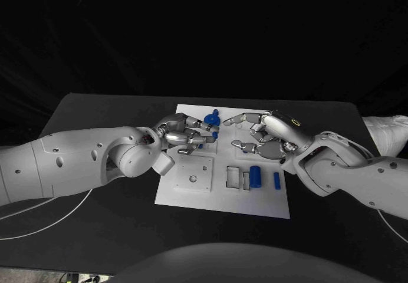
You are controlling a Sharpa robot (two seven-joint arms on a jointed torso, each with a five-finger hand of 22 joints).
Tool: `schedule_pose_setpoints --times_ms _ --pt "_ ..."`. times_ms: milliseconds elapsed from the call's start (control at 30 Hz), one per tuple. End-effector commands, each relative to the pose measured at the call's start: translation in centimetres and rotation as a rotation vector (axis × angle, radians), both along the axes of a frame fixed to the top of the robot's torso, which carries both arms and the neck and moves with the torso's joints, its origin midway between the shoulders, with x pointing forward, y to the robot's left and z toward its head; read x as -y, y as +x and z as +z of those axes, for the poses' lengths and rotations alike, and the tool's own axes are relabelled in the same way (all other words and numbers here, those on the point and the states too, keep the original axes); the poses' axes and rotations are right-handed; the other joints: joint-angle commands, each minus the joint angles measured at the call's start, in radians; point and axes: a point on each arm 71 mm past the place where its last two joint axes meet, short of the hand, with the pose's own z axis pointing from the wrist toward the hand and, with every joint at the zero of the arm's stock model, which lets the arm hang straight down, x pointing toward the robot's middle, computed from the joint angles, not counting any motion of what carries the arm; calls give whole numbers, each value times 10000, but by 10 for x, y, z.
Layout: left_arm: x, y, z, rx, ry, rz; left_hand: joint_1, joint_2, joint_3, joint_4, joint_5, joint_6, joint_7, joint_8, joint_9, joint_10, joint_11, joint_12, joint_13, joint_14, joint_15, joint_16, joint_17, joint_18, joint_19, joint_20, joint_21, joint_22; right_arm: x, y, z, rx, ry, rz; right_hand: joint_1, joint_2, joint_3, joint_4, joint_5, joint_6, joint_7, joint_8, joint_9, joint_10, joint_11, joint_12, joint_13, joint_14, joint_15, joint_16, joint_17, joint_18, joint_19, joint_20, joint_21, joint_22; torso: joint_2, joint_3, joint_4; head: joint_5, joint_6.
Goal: Assemble the parts on the task board
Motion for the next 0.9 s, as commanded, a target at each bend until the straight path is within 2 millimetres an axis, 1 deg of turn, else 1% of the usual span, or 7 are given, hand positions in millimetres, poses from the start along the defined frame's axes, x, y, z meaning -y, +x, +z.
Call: schedule_pose_setpoints --times_ms 33,100,200,300,500,733,900 --pt "2 -1 0 -110 -106 -116 -27 110 -76 -10 63 -8 51 22 9 -20 83 68 -9 -58 -7 -16 -6 69 -60 -24 -34 1826 -4 -2 -1 124 -179 396 -37 -30 57 13 -51 120 14 -67 30 1038 -48 27 2629 1060 -53 34 2634 -101 66 11 71 2003 -6 -6 -13 -8 0" --pt "3 -1 0 -108 -109 -119 -27 110 -76 -10 63 -8 51 22 9 -20 83 68 -9 -58 -7 -16 -6 69 -60 -24 -34 1826 -5 -2 -2 58 -227 452 -33 -32 58 10 -52 131 14 -70 34 1038 -48 27 2629 1060 -53 34 2634 -103 70 11 76 2004 -6 -12 -13 -11 0" --pt "3 -1 0 -109 -116 -135 -27 110 -76 -10 63 -8 51 22 9 -20 83 68 -9 -58 -7 -16 -6 69 -60 -24 -34 1826 -7 -1 -2 4 -265 500 -33 -32 58 10 -52 131 14 -70 34 1038 -48 27 2629 1060 -53 34 2634 -103 70 11 76 2004 0 -4 -3 -25 0" --pt "3 -1 0 -114 -122 -154 -27 110 -76 -10 63 -8 51 22 9 -20 83 68 -9 -58 -7 -16 -6 69 -60 -24 -34 1826 -7 -1 -3 -12 -273 530 -33 -32 58 10 -52 131 14 -70 34 1038 -48 27 2629 1060 -53 34 2634 -103 70 11 76 2004 -1 -3 -6 -14 0" --pt "4 -1 0 -133 -129 -197 -27 110 -76 -10 63 -8 51 22 9 -20 83 68 -9 -58 -7 -16 -6 69 -60 -24 -34 1826 -10 -1 -3 -54 -287 588 -23 -35 63 1 -53 154 12 -77 41 1038 -48 27 2629 1060 -52 34 2634 -106 80 11 87 2009 -4 -7 -6 -21 0" --pt "4 -2 0 -149 -132 -222 -27 122 -90 -9 81 -8 54 23 14 -27 88 72 -13 -65 -3 -19 -16 70 -64 -21 -40 1824 -11 -2 -4 -98 -301 648 -8 -31 74 -9 -52 181 8 -90 50 1038 -48 27 2629 1060 -53 34 2634 -109 88 13 96 2013 2 -5 -8 -11 0" --pt "4 -2 0 -152 -137 -232 -30 125 -97 -7 84 -8 55 24 15 -30 89 73 -14 -69 -2 -22 -22 70 -65 -20 -42 1823 -12 -2 -4 -124 -308 720 10 -11 104 -21 -33 346 31 -117 100 1038 -44 27 2629 1060 -52 34 2634 -120 123 14 137 2028 10 -4 -9 -2 0"
